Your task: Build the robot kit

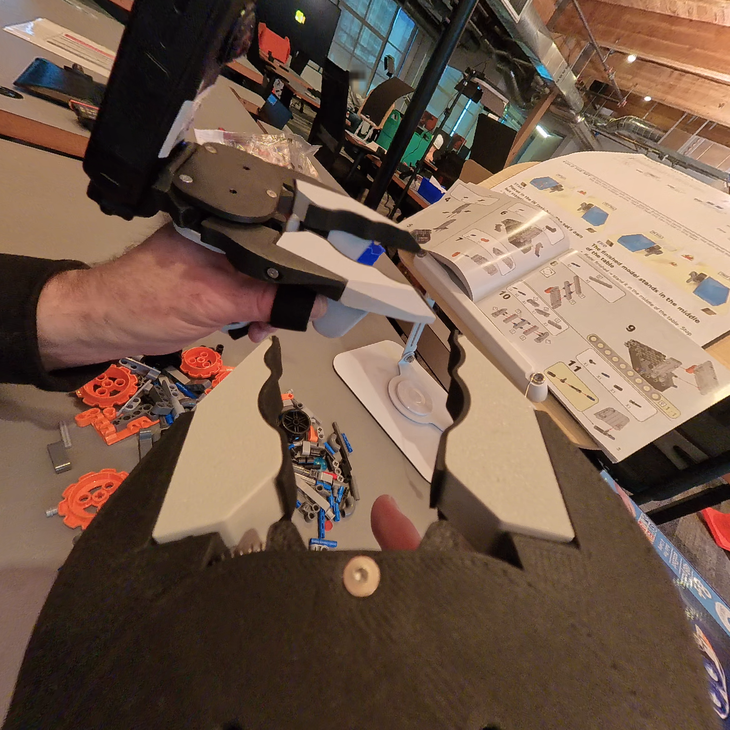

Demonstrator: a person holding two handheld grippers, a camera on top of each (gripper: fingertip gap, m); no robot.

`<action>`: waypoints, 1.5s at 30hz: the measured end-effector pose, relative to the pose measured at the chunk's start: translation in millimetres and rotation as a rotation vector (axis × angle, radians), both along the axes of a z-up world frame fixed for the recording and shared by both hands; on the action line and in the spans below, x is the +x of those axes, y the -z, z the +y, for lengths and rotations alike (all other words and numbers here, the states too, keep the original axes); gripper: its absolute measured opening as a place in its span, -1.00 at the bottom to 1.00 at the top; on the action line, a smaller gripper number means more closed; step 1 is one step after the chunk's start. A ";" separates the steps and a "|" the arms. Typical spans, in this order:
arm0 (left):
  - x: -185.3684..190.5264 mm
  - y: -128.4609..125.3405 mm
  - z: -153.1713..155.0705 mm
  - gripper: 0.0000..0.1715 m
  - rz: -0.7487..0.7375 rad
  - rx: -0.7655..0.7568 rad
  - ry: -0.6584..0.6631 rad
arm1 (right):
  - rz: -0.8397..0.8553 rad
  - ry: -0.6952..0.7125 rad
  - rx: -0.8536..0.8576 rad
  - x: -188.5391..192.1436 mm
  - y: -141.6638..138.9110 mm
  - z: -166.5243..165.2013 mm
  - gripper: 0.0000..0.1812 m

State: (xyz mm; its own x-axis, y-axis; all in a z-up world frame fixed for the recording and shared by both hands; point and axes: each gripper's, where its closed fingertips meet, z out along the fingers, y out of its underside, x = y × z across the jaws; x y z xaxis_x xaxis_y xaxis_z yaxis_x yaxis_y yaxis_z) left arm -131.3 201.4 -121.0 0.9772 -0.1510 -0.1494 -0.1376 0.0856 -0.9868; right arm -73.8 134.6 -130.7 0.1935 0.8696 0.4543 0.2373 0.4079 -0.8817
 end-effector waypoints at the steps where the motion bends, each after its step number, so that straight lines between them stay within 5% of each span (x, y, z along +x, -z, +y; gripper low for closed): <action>1: 11.2 2.6 -0.2 -0.28 -0.008 -0.012 0.074 | 0.000 0.000 0.000 0.4 -0.1 0.1 -0.08; 7: 40.9 18.1 -1.5 -0.58 -0.084 -0.099 0.299 | 0.032 -0.023 -0.015 10.8 -9.3 -0.6 -0.08; 13: 55.7 28.3 -4.4 -0.82 -0.056 -0.145 0.384 | 0.065 -0.028 -0.044 20.2 -14.9 3.9 -0.10; 33: 34.1 54.4 11.8 -1.00 0.263 -0.220 0.055 | 0.027 0.020 -0.053 18.5 -3.0 15.1 -0.16; 45: 16.8 70.2 18.6 -0.76 0.366 -0.296 -0.058 | -0.090 0.125 -0.006 19.5 20.9 32.3 -0.57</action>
State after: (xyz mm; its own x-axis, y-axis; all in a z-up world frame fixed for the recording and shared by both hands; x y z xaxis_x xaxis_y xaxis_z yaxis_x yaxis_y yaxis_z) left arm -114.6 220.0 -191.2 0.8763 -0.1860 -0.4445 -0.4774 -0.2103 -0.8531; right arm -54.3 166.9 -151.6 0.2596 0.8439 0.4695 0.3638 0.3649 -0.8570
